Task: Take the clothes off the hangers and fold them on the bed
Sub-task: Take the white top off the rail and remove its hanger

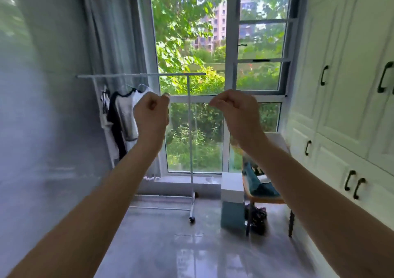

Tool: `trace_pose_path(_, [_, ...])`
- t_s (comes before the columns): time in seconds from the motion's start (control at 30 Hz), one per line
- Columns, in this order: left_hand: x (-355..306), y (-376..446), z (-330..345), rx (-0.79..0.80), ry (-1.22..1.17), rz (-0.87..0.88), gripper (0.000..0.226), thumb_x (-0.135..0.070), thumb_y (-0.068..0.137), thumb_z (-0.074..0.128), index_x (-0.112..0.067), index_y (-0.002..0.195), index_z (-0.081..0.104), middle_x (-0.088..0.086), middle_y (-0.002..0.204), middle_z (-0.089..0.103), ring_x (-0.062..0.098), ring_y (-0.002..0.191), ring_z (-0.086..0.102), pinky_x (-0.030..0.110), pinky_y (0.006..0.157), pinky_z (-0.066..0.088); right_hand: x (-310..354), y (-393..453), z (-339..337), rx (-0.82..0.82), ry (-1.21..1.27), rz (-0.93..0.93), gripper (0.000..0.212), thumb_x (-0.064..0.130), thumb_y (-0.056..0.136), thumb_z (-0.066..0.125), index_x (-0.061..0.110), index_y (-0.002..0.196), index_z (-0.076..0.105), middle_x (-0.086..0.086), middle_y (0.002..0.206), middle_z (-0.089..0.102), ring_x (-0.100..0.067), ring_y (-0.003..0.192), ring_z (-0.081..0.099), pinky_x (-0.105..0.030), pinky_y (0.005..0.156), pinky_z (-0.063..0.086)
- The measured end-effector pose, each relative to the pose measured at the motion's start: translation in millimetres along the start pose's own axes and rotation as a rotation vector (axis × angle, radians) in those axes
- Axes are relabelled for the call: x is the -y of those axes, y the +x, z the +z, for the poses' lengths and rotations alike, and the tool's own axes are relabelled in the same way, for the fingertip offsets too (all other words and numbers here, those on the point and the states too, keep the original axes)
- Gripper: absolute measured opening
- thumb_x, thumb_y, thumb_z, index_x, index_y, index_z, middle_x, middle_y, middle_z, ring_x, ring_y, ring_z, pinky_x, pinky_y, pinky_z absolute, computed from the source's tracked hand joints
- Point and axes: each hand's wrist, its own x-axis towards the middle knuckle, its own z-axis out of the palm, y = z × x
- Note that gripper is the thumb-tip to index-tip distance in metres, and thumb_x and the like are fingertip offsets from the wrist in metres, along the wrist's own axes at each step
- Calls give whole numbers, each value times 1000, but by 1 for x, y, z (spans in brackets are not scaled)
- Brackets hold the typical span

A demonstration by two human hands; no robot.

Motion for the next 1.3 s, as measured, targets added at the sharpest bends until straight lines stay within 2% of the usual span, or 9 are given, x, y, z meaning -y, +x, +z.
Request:
trace_pose_path(0.17, [-33,17,-69,63,30,69,52,-17,98,46,-16,49,30,-3,41,28,9,37,22,15,41,23,28,1,54,100,35,-10,15,5,79,67,17,70,69,2,63,63,-4,57,50,-22,63,40])
trace_pose_path(0.23, [-38,34,-97,81,51,88,52,-23,97,44,-20,46,33,-3,41,29,11,38,22,16,41,22,32,7,76,135,58,-26,16,4,79,66,16,70,69,0,64,64,-3,57,51,-17,60,39])
trace_pose_path(0.37, [-37,76,-145,49,58,119,55,-25,95,43,-23,41,34,-5,40,29,11,38,22,16,41,21,29,32,124,140,77,-13,11,3,81,63,10,74,70,10,62,59,7,50,48,-12,55,37])
trace_pose_path(0.5, [-21,121,-188,57,119,116,54,-20,100,38,-14,47,39,-2,41,31,15,40,23,19,42,18,10,69,182,169,52,-12,14,2,81,61,10,74,70,19,48,56,7,45,47,-20,56,33])
trace_pose_path(0.67, [24,180,-231,95,206,33,50,-24,101,38,-6,54,47,1,42,38,13,39,27,18,43,21,-37,101,244,197,17,32,21,3,82,62,17,68,66,20,40,52,6,40,45,-19,53,31])
trace_pose_path(0.77, [50,215,-233,29,158,-89,50,-27,99,39,-15,52,52,0,44,44,11,40,32,19,43,23,-69,116,270,159,83,89,25,2,82,64,20,65,64,17,37,50,3,35,42,-20,51,28])
trace_pose_path(0.87, [83,249,-227,67,178,-143,46,-31,99,39,-12,59,53,-2,45,44,9,37,34,16,39,25,-102,137,289,154,105,110,23,1,81,65,18,66,65,14,36,49,2,33,38,-19,47,29])
trace_pose_path(1.03, [155,298,-221,216,274,-116,43,-37,99,38,-7,75,57,0,52,46,7,40,39,14,38,30,-173,195,312,135,112,77,17,0,81,65,12,68,67,14,37,51,2,33,41,-10,40,29])
trace_pose_path(1.3, [291,375,-182,96,411,-54,36,-21,101,37,-2,82,60,3,61,50,11,44,42,20,43,34,-320,307,349,152,283,152,26,-7,79,63,13,61,64,7,33,45,0,31,35,-14,36,28])
